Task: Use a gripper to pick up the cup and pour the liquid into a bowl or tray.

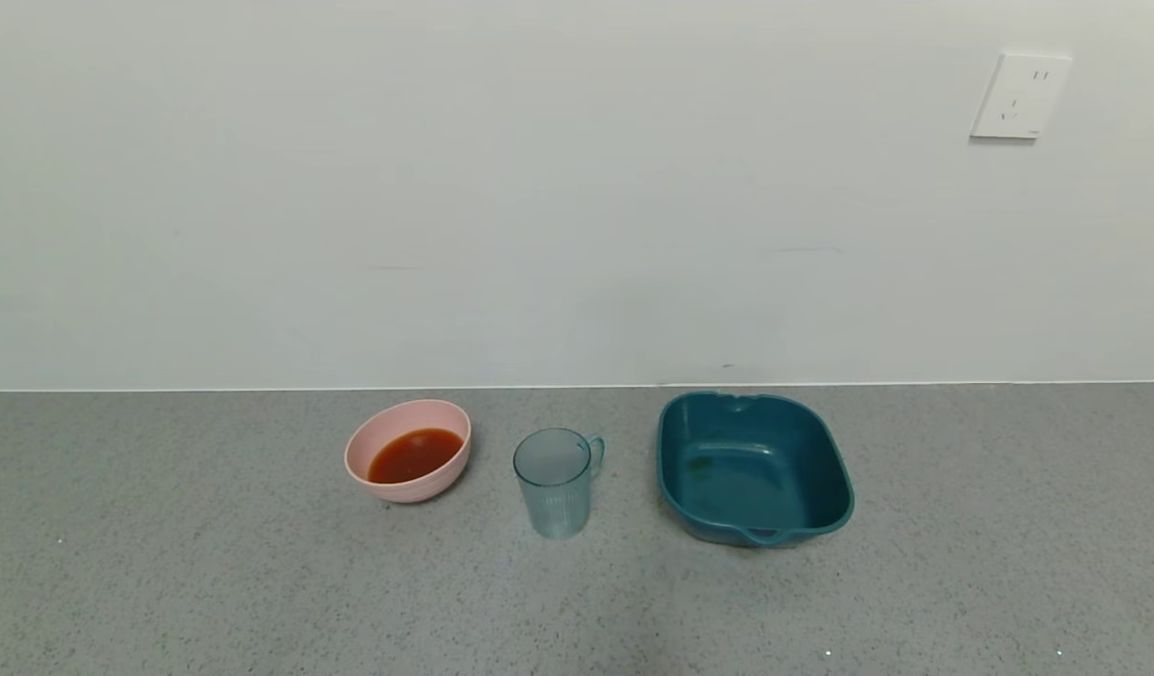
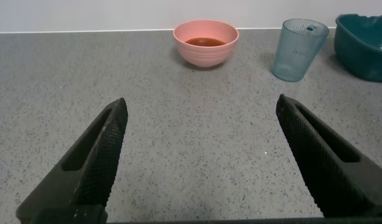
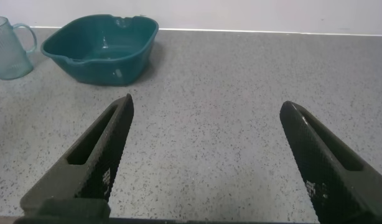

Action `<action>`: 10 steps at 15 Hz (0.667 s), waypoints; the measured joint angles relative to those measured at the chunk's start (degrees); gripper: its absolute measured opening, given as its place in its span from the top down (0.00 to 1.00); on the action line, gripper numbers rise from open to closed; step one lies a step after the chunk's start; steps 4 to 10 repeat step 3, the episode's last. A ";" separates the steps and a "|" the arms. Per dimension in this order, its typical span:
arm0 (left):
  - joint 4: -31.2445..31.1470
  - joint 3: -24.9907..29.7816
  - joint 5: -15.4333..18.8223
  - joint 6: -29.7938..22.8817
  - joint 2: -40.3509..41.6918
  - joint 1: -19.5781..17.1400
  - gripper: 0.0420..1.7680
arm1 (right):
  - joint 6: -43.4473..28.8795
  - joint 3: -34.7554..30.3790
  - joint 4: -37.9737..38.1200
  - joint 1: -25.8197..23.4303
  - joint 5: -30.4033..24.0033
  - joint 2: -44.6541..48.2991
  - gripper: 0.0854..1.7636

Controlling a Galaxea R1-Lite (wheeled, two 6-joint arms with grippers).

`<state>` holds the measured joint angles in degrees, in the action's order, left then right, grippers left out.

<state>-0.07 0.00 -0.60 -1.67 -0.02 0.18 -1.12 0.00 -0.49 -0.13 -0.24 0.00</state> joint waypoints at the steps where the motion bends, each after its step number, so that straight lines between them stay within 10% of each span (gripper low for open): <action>1: -0.09 0.00 0.13 0.51 0.00 0.00 0.03 | -0.02 0.00 0.00 -0.02 0.00 0.00 0.03; 10: -0.09 0.00 0.18 0.18 0.00 0.00 0.03 | 0.00 0.00 0.00 0.00 0.00 0.00 0.03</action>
